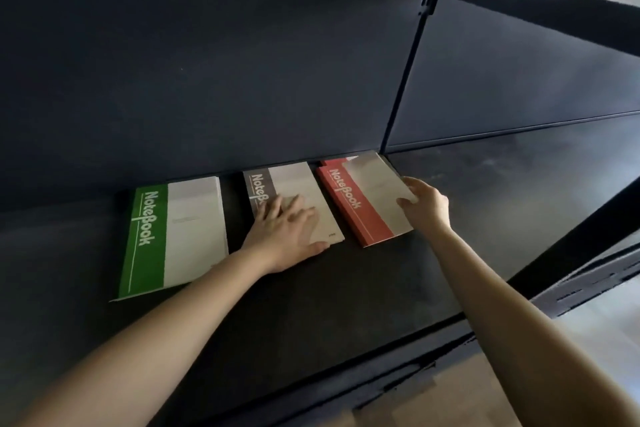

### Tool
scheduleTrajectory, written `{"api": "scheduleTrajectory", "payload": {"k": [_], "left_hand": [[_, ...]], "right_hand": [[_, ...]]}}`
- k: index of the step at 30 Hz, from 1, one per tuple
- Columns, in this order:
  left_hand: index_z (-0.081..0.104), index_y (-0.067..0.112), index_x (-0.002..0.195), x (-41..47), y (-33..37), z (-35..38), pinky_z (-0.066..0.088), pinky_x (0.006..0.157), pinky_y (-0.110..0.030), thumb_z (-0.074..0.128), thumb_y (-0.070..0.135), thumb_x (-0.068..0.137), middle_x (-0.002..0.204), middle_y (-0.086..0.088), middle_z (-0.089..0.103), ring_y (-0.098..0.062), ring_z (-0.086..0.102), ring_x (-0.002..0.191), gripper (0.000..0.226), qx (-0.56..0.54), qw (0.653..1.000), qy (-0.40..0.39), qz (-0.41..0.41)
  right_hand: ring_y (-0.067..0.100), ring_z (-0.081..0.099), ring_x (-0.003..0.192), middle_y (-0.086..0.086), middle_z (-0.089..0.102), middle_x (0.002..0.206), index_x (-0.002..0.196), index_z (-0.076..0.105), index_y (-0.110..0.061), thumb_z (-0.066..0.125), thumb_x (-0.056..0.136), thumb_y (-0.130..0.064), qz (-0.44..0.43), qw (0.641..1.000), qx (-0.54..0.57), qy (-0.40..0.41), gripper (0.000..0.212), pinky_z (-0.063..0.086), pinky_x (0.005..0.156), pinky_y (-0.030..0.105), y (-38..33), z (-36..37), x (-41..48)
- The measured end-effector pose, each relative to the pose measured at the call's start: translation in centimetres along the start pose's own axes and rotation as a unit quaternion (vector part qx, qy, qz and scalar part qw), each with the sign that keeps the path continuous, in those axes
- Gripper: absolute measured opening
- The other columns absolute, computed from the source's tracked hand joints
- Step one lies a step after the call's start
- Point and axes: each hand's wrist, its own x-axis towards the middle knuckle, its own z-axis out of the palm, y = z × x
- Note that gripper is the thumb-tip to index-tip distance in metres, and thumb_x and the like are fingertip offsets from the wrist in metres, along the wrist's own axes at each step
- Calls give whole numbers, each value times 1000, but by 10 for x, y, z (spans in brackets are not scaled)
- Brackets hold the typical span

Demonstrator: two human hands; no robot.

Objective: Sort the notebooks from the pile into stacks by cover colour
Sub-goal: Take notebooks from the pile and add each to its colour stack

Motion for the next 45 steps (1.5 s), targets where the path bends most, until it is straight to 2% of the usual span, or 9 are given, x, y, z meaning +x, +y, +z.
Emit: {"api": "scheduleTrajectory", "payload": {"k": [3, 6, 11, 17, 30, 35, 38, 42, 45], "left_hand": [[13, 34, 151, 2, -2, 1, -8, 118, -50, 30, 80, 82, 161, 3, -9, -29, -14, 147, 85, -7, 1000, 15, 0], [13, 34, 151, 2, -4, 3, -9, 118, -49, 30, 80, 81, 161, 4, -8, -27, -14, 147, 85, -11, 1000, 21, 0], [15, 34, 151, 3, -5, 5, -11, 117, -46, 32, 80, 82, 161, 5, -6, -25, -14, 147, 84, -15, 999, 29, 4], [14, 37, 150, 3, -6, 5, -12, 116, -44, 33, 80, 81, 161, 7, -7, -23, -15, 147, 84, -23, 999, 28, 0], [5, 40, 151, 3, -5, 3, -17, 113, -42, 5, 86, 69, 161, 6, -10, -24, -17, 146, 94, -18, 1000, 9, 1], [7, 40, 151, 3, -3, 1, -18, 112, -42, 17, 78, 84, 161, 7, -9, -23, -17, 146, 78, -28, 1000, -9, -5], [5, 37, 152, 0, -8, -14, -10, 118, -47, 25, 70, 91, 161, 8, -7, -18, -17, 146, 72, -148, 989, -29, -8], [10, 33, 152, -27, -30, -40, -7, 119, -38, 34, 58, 96, 161, 11, -2, -8, -9, 147, 66, -183, 977, 111, -2], [13, 33, 152, -58, -54, -48, -6, 119, -38, 36, 53, 98, 161, 10, 1, -12, -6, 148, 62, -164, 980, 111, -20]], "right_hand": [[28, 49, 118, 3, 61, 127, 116, 68, -21, 51, 93, -21, -25, 989, -148, -11, 29, 39, 96, 35, -2, 16, 6], [27, 32, 135, 4, 47, 142, 120, 64, -11, 43, 96, -35, -68, 965, -253, -29, 39, 25, 112, 40, -13, 36, 4], [26, 9, 146, 16, 10, 158, 148, 16, 5, 25, 98, -43, -27, 962, -261, -72, 70, 7, 120, 40, -22, 59, 0], [24, 1, 148, 16, 1, 159, 150, 1, 2, 20, 98, -46, -5, 956, -277, -94, 73, 1, 120, 39, -20, 63, 10], [25, 1, 148, 16, 2, 159, 151, 1, -1, 19, 96, -57, -24, 946, -307, -98, 81, 3, 119, 38, -16, 65, 24], [27, 1, 147, 18, 1, 159, 151, -1, 0, 20, 93, -63, -31, 943, -308, -120, 87, 4, 119, 38, -19, 63, 31], [29, -3, 147, 19, -1, 159, 151, -1, -2, 23, 95, -61, -18, 940, -310, -139, 85, -1, 119, 44, -31, 58, 30], [26, -8, 147, 12, -4, 160, 153, 3, -12, 24, 99, -50, -132, 938, -309, -88, 69, -11, 115, 50, -66, 73, 3], [23, -9, 147, 5, -3, 161, 153, 10, -22, 20, 101, -49, -235, 928, -273, -99, 59, -12, 114, 49, -110, 97, -30]]}}
